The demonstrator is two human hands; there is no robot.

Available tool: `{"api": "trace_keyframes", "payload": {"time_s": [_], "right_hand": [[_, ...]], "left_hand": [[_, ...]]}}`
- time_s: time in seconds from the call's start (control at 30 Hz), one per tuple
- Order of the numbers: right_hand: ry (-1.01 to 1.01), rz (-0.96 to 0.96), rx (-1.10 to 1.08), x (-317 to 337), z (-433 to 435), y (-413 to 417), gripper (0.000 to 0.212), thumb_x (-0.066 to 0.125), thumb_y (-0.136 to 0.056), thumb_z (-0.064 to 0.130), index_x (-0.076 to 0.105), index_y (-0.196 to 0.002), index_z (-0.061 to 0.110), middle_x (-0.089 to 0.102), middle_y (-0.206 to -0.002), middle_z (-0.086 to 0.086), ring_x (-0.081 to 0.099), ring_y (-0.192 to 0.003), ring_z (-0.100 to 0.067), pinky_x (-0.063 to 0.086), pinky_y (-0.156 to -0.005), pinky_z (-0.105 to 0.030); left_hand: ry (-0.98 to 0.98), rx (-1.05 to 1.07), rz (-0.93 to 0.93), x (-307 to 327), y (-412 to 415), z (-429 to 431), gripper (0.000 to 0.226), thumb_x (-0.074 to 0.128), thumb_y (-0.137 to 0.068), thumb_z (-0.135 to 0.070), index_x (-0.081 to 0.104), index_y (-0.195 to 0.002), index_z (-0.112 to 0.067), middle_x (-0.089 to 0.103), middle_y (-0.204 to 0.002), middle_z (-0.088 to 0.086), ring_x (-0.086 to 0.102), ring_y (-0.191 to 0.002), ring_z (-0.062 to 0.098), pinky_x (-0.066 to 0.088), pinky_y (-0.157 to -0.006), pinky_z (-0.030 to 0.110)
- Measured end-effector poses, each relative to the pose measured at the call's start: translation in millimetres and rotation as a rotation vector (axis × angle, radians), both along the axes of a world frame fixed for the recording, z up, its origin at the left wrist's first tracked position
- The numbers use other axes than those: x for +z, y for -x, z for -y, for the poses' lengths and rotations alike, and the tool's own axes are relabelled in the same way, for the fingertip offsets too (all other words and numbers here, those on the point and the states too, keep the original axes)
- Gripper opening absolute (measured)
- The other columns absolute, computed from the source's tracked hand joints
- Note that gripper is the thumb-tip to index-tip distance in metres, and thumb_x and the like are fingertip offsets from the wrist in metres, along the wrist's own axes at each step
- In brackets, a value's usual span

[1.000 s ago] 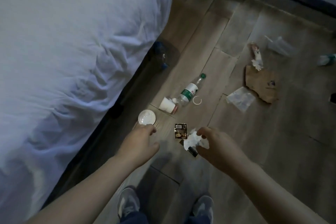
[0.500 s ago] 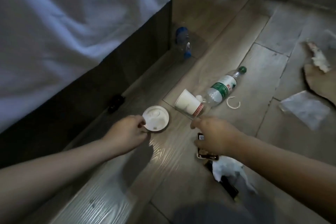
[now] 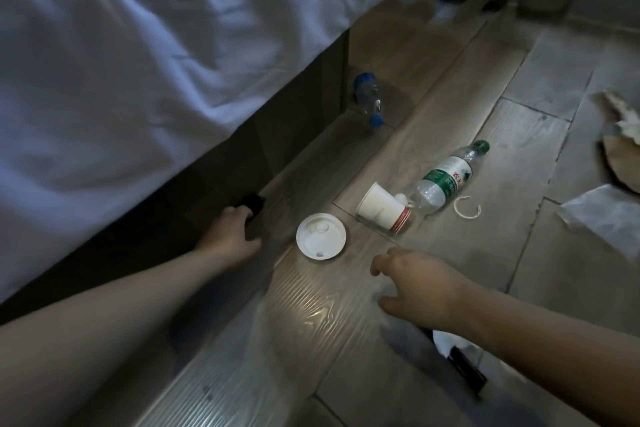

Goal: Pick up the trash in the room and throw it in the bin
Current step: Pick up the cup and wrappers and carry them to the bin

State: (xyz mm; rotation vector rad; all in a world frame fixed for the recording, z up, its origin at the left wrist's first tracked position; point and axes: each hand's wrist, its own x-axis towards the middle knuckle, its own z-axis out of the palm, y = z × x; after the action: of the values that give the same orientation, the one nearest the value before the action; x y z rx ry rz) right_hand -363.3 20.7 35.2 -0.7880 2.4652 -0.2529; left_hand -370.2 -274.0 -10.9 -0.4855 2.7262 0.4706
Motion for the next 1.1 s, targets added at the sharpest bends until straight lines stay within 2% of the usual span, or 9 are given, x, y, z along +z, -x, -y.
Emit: {"api": "trace_keyframes", "payload": {"time_s": [0.17,0.3,0.37,0.63,0.77,0.9,0.97,1.03,1.1], "right_hand": [[0.006,0.009,-0.012,-11,8,8,0.049,0.059,-0.088,0.035,0.047,-0.134,0.024,0.053,-0.127,0.000,0.054,-0.107,-0.015,0.046,-0.087,-0.025],[0.005,-0.001,0.006,-17,12,15,0.049,0.058,-0.089,0.034,0.046,-0.135,0.023,0.054,-0.129,0.000,0.053,-0.112,-0.016,0.043,-0.088,-0.026],[0.009,-0.001,-0.005,-18,11,16,0.049,0.058,-0.089,0.034,0.047,-0.135,0.023,0.054,-0.128,0.000,0.053,-0.111,-0.016,0.041,-0.083,-0.024],[0.007,-0.017,-0.035,-15,-1,23,0.050,0.059,-0.088,0.035,0.046,-0.135,0.022,0.055,-0.131,-0.001,0.054,-0.114,-0.017,0.047,-0.092,-0.029],[0.018,-0.022,-0.068,-12,-7,27,0.049,0.061,-0.087,0.034,0.048,-0.133,0.022,0.053,-0.132,0.000,0.054,-0.114,-0.016,0.045,-0.089,-0.027],[-0.004,-0.042,-0.085,-12,-16,30,0.048,0.061,-0.087,0.034,0.049,-0.132,0.022,0.054,-0.128,-0.001,0.054,-0.112,-0.016,0.041,-0.080,-0.023],[-0.022,-0.046,-0.110,-13,-20,33,0.048,0.061,-0.087,0.034,0.049,-0.131,0.021,0.054,-0.127,-0.002,0.054,-0.110,-0.018,0.041,-0.078,-0.023],[-0.048,-0.036,-0.132,-15,-26,35,0.049,0.061,-0.087,0.034,0.048,-0.132,0.020,0.053,-0.128,-0.003,0.054,-0.111,-0.018,0.043,-0.082,-0.025],[-0.087,-0.008,-0.147,-18,-33,33,0.050,0.061,-0.088,0.034,0.047,-0.133,0.019,0.053,-0.127,-0.004,0.054,-0.109,-0.018,0.042,-0.080,-0.024]], "left_hand": [[-0.028,0.004,0.036,-18,4,4,0.066,0.065,-0.087,-0.028,0.034,-0.143,-0.011,0.030,-0.147,0.010,0.043,-0.129,0.026,0.041,-0.104,0.033],[-0.070,-0.068,0.076,-31,11,8,0.080,0.069,-0.084,-0.029,0.025,-0.149,-0.011,0.016,-0.157,0.010,0.026,-0.142,0.026,0.028,-0.113,0.032],[-0.090,-0.059,0.113,-34,13,8,0.081,0.069,-0.084,-0.031,0.025,-0.149,-0.013,0.017,-0.156,0.009,0.027,-0.141,0.026,0.030,-0.112,0.035],[-0.149,-0.188,0.030,-33,5,-12,0.063,0.071,-0.082,-0.027,0.044,-0.138,-0.016,0.044,-0.139,0.004,0.045,-0.126,0.018,0.033,-0.094,0.019],[-0.282,-0.309,-0.062,-31,-4,-34,0.047,0.074,-0.076,-0.029,0.058,-0.118,-0.014,0.058,-0.116,0.002,0.055,-0.107,0.015,0.037,-0.085,0.016],[-0.189,-0.307,-0.195,-27,0,-48,0.033,0.072,-0.078,-0.034,0.058,-0.104,-0.019,0.054,-0.101,-0.002,0.054,-0.090,0.012,0.039,-0.070,0.018],[-0.173,-0.214,-0.233,-25,6,-53,0.051,0.074,-0.075,-0.040,0.053,-0.117,-0.020,0.047,-0.113,-0.001,0.052,-0.102,0.015,0.040,-0.079,0.022],[-0.199,-0.135,-0.129,-26,14,-58,0.087,0.078,-0.069,-0.048,0.036,-0.140,-0.022,0.032,-0.138,0.004,0.042,-0.125,0.021,0.039,-0.098,0.029],[-0.205,-0.137,0.024,-29,21,-64,0.115,0.081,-0.059,-0.058,0.016,-0.150,-0.031,0.007,-0.155,0.003,0.023,-0.141,0.029,0.032,-0.110,0.039]]}}
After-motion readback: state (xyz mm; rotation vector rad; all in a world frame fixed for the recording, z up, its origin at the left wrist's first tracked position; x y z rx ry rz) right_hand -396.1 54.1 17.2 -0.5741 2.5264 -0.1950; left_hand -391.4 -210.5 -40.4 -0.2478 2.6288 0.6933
